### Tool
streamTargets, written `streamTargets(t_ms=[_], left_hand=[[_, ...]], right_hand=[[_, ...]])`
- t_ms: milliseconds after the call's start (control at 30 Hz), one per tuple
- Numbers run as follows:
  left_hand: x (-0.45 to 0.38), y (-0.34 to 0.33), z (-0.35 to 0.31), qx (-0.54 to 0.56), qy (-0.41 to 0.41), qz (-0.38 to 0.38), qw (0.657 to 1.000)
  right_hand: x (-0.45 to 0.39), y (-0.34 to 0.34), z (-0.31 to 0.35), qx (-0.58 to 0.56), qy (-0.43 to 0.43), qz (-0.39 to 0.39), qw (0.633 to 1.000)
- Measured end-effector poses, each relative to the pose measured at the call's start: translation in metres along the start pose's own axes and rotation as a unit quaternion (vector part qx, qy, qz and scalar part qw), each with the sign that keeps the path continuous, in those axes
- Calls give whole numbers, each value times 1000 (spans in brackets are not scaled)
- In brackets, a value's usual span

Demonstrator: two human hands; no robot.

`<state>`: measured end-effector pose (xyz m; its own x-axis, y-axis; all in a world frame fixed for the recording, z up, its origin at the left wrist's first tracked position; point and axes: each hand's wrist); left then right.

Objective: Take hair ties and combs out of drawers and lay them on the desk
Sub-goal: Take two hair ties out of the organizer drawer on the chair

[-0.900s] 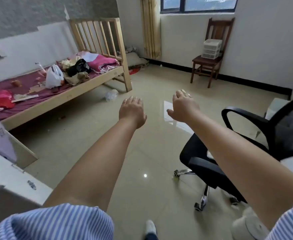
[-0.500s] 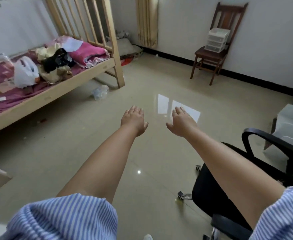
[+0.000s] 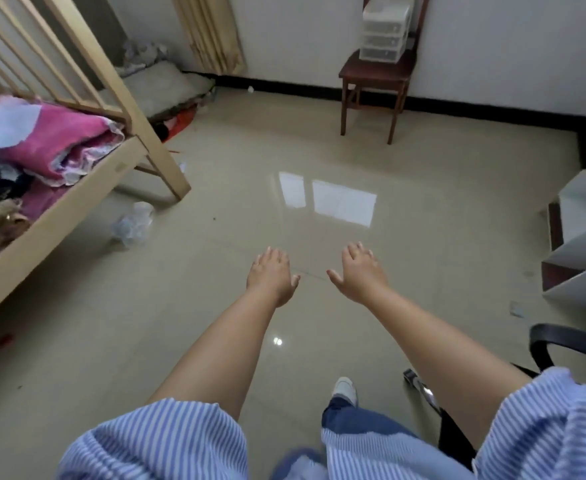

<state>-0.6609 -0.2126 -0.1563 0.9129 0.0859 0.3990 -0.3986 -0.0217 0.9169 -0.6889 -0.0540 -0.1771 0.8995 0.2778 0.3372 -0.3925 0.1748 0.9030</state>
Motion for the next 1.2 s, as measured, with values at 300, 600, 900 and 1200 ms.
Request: streamTargets(t_ms=[300,600,900,1200], left_hand=[[-217,37,13,25,-17,54,998],[-505,153,6,29,-101,55,993],[-780,275,-66,4,-179,21,984],[-1012,406,-123,10,-173,11,985]], right_hand=[[-205,32,-34,20,-26,80,996],[-456,151,-87,-13,-129,74,989],[-713,269,-173,-55,-182,25,981],[-943,398,-258,-68,-189,47,978]])
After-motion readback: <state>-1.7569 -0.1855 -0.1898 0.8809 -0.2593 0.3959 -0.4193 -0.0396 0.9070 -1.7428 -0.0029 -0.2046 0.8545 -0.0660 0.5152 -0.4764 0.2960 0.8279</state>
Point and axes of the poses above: each hand's wrist, its own x-axis away from the middle knuckle, its own y-axis out of the back of the hand, z = x × y, and after that the axes turned 1 degree about -z, right-handed
